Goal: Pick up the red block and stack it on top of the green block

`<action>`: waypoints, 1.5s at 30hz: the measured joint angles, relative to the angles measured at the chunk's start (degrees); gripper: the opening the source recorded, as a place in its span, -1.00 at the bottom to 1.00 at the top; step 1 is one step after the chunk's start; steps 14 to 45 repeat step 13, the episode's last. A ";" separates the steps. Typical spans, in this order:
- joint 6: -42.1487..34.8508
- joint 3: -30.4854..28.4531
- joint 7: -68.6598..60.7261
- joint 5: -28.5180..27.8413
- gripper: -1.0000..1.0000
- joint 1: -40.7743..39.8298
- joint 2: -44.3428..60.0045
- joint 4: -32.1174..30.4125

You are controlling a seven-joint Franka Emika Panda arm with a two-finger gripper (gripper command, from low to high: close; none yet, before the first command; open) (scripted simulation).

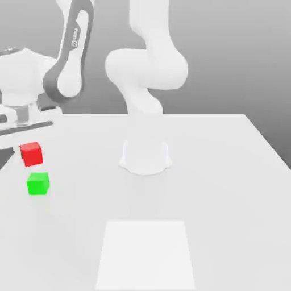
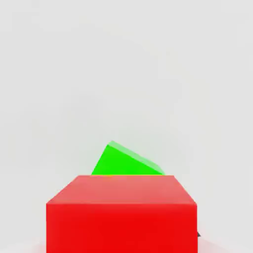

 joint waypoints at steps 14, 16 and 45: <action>8.37 8.40 -22.73 32.48 1.00 -0.26 12.73 0.24; 8.37 8.40 -22.73 32.48 1.00 -0.26 12.73 0.24; 8.37 8.40 -22.73 32.48 1.00 -0.26 12.73 0.24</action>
